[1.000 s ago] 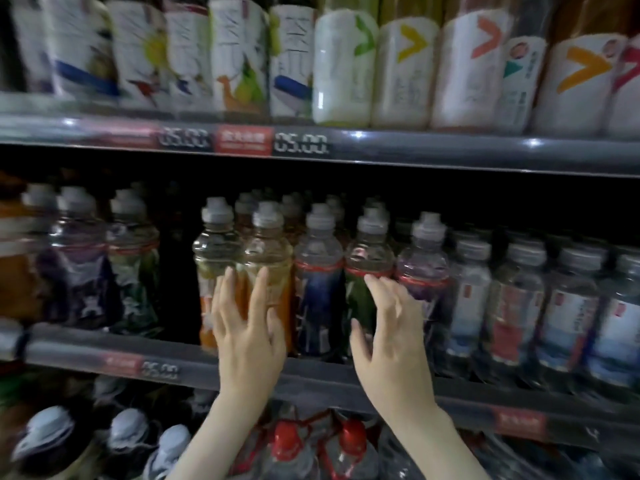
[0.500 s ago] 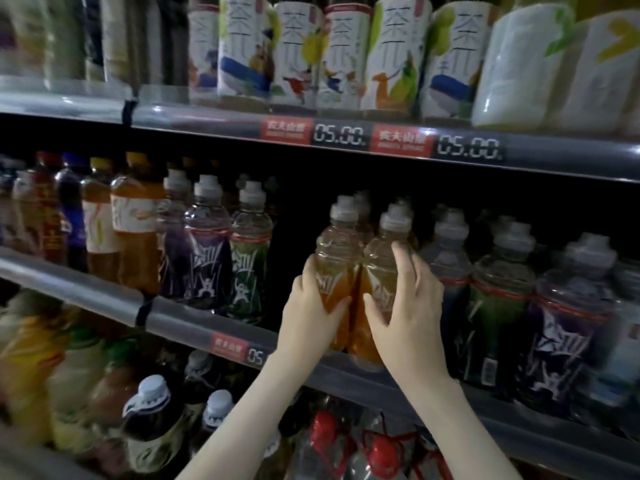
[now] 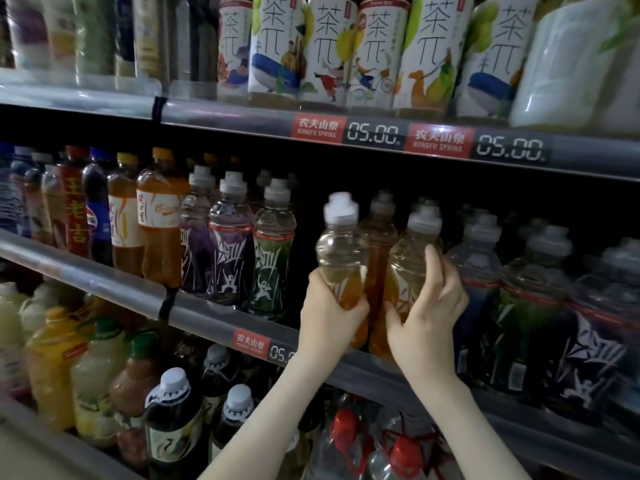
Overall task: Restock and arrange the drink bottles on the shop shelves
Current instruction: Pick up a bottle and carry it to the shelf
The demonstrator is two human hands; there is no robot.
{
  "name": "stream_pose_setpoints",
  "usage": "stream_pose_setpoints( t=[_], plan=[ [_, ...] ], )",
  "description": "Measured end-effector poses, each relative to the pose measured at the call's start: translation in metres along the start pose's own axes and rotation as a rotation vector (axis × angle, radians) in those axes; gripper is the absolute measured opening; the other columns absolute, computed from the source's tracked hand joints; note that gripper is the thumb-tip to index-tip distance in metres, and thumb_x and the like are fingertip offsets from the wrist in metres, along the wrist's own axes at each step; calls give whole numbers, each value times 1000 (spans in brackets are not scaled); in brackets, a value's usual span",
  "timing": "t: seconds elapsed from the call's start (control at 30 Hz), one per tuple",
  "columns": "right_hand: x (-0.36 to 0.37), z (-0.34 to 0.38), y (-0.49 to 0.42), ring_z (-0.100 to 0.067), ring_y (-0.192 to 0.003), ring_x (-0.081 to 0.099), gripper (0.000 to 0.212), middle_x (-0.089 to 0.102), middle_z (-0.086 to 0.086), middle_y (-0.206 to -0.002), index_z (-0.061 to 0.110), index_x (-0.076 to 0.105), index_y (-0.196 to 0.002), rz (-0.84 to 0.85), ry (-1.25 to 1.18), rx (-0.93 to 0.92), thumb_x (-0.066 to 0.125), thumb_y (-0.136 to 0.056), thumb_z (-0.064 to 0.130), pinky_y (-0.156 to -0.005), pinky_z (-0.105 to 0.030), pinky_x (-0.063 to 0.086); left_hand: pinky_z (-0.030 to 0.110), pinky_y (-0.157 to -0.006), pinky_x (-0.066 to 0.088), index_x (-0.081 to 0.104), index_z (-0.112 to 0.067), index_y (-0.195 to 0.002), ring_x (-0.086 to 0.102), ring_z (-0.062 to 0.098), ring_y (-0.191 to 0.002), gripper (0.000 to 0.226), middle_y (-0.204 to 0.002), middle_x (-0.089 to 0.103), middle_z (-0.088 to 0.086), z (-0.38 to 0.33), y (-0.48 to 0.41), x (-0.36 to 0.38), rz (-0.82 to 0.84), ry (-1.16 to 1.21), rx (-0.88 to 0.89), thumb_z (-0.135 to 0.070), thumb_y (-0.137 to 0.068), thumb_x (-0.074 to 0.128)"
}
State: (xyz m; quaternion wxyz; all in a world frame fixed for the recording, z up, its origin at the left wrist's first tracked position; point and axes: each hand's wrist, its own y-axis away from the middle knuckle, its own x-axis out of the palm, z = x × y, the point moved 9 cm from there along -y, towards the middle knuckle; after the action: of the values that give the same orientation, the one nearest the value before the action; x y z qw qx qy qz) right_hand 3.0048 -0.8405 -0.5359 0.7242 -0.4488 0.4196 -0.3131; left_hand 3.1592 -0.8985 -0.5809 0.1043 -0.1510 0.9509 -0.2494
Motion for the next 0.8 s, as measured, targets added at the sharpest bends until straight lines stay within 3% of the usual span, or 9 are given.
stream_pose_setpoints(
  t=[0.1, 0.2, 0.27, 0.37, 0.5, 0.67, 0.73, 0.8],
  plan=[
    [-4, 3, 4, -42, -125, 29, 97, 27, -26, -143, 13, 24, -147, -13, 4, 2, 79, -69, -2, -88, -36, 32, 12, -65, 50, 34, -29, -107, 60, 1, -85, 48, -98, 58, -10, 6, 6, -16, -58, 145, -62, -22, -80, 74],
    [-6, 4, 5, -41, -125, 26, 89, 23, -22, -144, 15, 32, -147, -12, 53, -5, 78, -71, 1, -89, -39, 40, 11, -62, 50, 31, -24, -111, 60, 2, -88, 50, -102, 57, -4, 8, 2, -21, -26, 163, -74, -23, -83, 72],
    [-4, 1, 7, -41, -125, 27, 84, 25, -23, -143, 14, 34, -146, 13, 67, -7, 77, -74, 2, -93, -50, 44, 17, -70, 52, 30, -21, -115, 61, 6, -93, 55, -106, 57, -4, 8, -2, -18, 13, 113, -78, -26, -82, 74],
    [2, 0, 9, -39, -124, 32, 82, 31, -26, -140, 11, 35, -145, 49, 58, -2, 74, -74, -3, -94, -51, 44, 21, -76, 50, 31, -20, -119, 60, 12, -100, 58, -113, 54, -4, -4, -6, -2, 104, -26, 4, -32, -82, 73],
    [1, -1, 13, -39, -122, 31, 89, 29, -26, -140, 11, 31, -147, 62, 58, 25, 77, -71, -2, -94, -57, 43, 37, -85, 50, 30, -7, -131, 56, 29, -110, 66, -128, 47, 11, -13, -6, 23, 198, -294, 103, -36, -86, 67],
    [-6, 24, 11, -47, -124, 31, 92, 28, -31, -141, 8, 28, -146, 11, 141, -46, 79, -69, 5, -95, -65, 38, 33, -94, 46, 28, -5, -141, 48, 26, -122, 73, -134, 45, 12, -8, -12, 17, 243, -348, 179, -41, -87, 64],
    [-4, 44, 10, -46, -126, 30, 91, 26, -30, -143, 8, 29, -145, -22, 140, -96, 79, -69, 4, -97, -64, 35, 32, -93, 48, 37, -7, -140, 48, 22, -120, 62, -132, 48, 10, -17, -9, -12, 120, -378, 336, -43, -92, 53],
    [3, 67, 12, -43, -128, 31, 90, 26, -27, -143, 8, 30, -144, -34, 113, -161, 79, -69, 3, -104, -57, 30, 33, -85, 51, 49, -7, -131, 53, 25, -110, 48, -121, 55, 12, -23, -9, -57, -177, -441, 502, -37, -94, 48]
  ],
)
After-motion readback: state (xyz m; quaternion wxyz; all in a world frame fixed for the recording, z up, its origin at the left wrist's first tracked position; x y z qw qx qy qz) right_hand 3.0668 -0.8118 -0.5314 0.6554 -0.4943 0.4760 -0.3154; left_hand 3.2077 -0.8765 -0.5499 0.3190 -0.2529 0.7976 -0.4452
